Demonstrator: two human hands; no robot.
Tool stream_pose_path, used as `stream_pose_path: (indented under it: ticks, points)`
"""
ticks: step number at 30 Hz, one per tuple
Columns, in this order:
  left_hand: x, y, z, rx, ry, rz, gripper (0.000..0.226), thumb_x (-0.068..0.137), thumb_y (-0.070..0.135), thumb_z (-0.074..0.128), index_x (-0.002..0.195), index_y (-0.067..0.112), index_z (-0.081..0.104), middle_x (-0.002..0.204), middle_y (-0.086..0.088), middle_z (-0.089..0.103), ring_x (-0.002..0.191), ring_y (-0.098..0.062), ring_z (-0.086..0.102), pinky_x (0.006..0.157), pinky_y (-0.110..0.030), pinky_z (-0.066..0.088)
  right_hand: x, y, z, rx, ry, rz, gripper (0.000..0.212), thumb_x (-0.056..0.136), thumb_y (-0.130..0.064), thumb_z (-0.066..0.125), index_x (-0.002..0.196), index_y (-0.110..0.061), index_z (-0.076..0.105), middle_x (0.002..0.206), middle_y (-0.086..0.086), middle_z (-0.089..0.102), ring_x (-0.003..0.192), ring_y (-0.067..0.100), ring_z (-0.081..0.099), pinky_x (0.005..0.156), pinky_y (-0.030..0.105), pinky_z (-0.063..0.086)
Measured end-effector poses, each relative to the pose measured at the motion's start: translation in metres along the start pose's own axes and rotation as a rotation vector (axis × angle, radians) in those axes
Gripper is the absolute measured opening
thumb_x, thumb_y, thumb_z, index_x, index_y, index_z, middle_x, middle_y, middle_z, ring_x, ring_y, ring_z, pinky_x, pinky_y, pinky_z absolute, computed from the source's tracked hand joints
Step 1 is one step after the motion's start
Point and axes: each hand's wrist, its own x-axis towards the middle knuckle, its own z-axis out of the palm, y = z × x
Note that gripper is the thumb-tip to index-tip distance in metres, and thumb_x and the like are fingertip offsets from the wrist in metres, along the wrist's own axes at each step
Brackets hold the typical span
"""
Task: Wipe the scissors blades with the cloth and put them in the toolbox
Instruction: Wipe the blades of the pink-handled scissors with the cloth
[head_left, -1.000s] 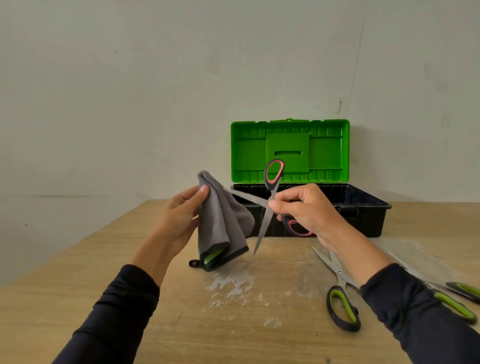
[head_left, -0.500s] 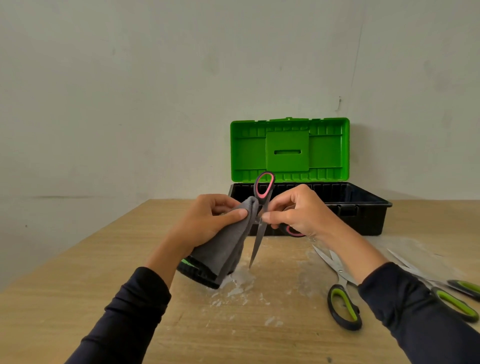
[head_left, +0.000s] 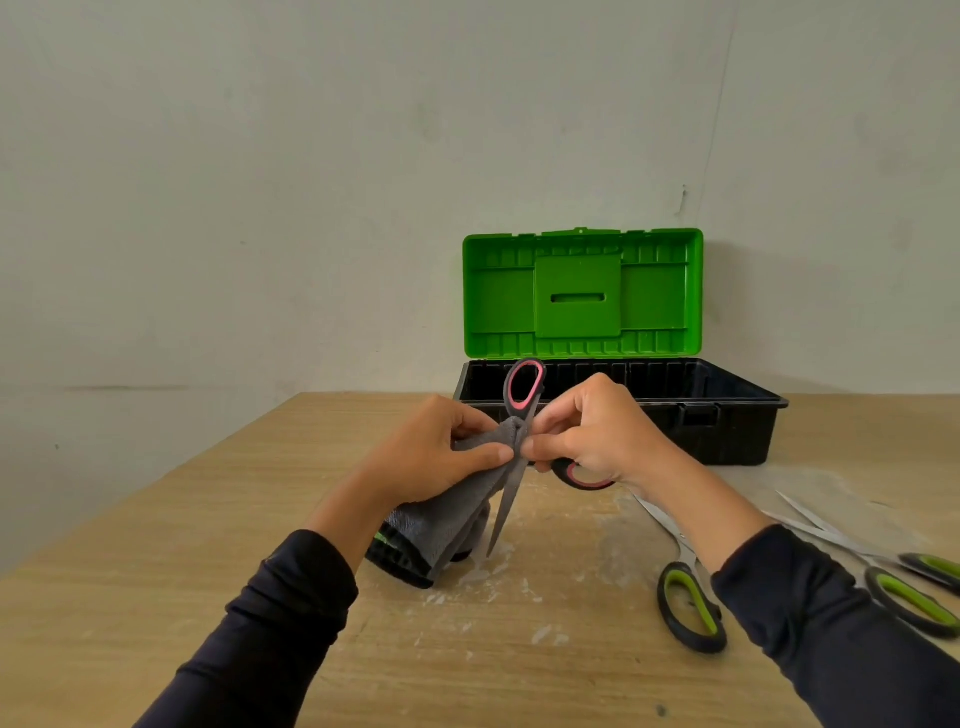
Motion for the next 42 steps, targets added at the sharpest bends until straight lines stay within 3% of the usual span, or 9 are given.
stream_pose_path:
  ticks: [2,5,12,16,20,24,28,37,42]
  points:
    - [0.002,-0.001,0.000,0.097,-0.041,0.031,0.024,0.089,0.027,0.059,0.088,0.006,0.070,0.080,-0.016,0.069,0.072,-0.029,0.065,0.071,-0.044,0.051,-0.001,0.001,0.000,0.034,-0.018,0.019,0.004,0.070,-0.006,0.078,0.067,-0.008,0.076,0.062,0.012,0.071,0.057,0.013,0.066,0.067,0.024,0.054]
    - [0.003,-0.003,-0.001,0.155,-0.038,0.050,0.028,0.090,0.029,0.056,0.086,0.004,0.067,0.079,-0.021,0.066,0.071,-0.036,0.061,0.070,-0.050,0.048,-0.002,0.000,-0.001,0.092,-0.029,0.041,0.011,0.071,-0.004,0.077,0.063,-0.011,0.075,0.059,0.011,0.070,0.056,0.013,0.066,0.065,0.023,0.050]
    - [-0.002,-0.005,-0.011,0.045,-0.014,-0.019,0.019,0.089,0.024,0.059,0.071,0.028,0.065,0.061,0.012,0.063,0.059,-0.005,0.061,0.060,-0.022,0.046,-0.001,-0.003,-0.009,0.065,-0.046,0.031,0.009,0.073,-0.012,0.078,0.065,-0.011,0.076,0.061,0.008,0.071,0.058,0.007,0.064,0.074,0.026,0.052]
    - [-0.002,-0.003,-0.010,-0.006,0.004,-0.025,0.012,0.087,0.025,0.061,0.078,0.027,0.069,0.071,0.007,0.067,0.065,-0.004,0.063,0.062,-0.021,0.047,-0.001,-0.003,-0.014,0.045,-0.056,0.018,0.013,0.073,-0.012,0.078,0.061,-0.014,0.075,0.061,0.009,0.071,0.057,0.006,0.064,0.071,0.025,0.049]
    - [0.001,0.000,0.001,0.029,-0.010,0.040,0.016,0.087,0.022,0.062,0.089,0.009,0.072,0.081,-0.018,0.069,0.071,-0.027,0.063,0.067,-0.038,0.050,0.000,-0.004,-0.005,-0.062,-0.074,-0.033,0.022,0.072,-0.009,0.077,0.055,-0.021,0.071,0.056,0.004,0.068,0.054,0.008,0.063,0.069,0.029,0.054]
    - [0.001,0.000,0.000,0.015,-0.031,0.021,0.017,0.088,0.022,0.061,0.085,0.009,0.072,0.075,-0.013,0.068,0.062,-0.014,0.059,0.060,-0.025,0.046,-0.001,-0.001,-0.004,0.025,-0.035,0.016,0.007,0.071,-0.008,0.078,0.064,-0.010,0.076,0.059,0.006,0.070,0.059,0.014,0.066,0.076,0.039,0.057]
    - [-0.002,-0.002,-0.009,0.011,-0.002,-0.009,0.017,0.088,0.024,0.061,0.073,0.024,0.069,0.065,0.005,0.066,0.058,-0.005,0.059,0.059,-0.020,0.047,-0.001,-0.003,-0.010,0.042,-0.027,0.022,0.008,0.072,-0.009,0.078,0.065,-0.009,0.076,0.059,0.007,0.070,0.058,0.008,0.064,0.076,0.032,0.054]
    - [-0.003,-0.002,-0.003,-0.029,0.041,-0.012,0.008,0.085,0.019,0.064,0.087,0.021,0.072,0.074,0.011,0.068,0.065,0.003,0.062,0.062,-0.011,0.048,0.000,0.001,-0.014,0.019,-0.041,-0.003,0.021,0.073,-0.009,0.078,0.054,-0.017,0.072,0.056,0.007,0.067,0.050,0.006,0.059,0.057,0.014,0.044]
    - [-0.003,-0.003,-0.006,-0.027,0.041,-0.011,0.010,0.085,0.021,0.064,0.085,0.029,0.070,0.072,0.015,0.068,0.065,0.004,0.062,0.060,-0.009,0.045,0.000,0.001,-0.015,0.059,-0.034,-0.010,0.017,0.073,-0.011,0.078,0.057,-0.016,0.073,0.056,0.006,0.068,0.051,0.005,0.059,0.058,0.014,0.045]
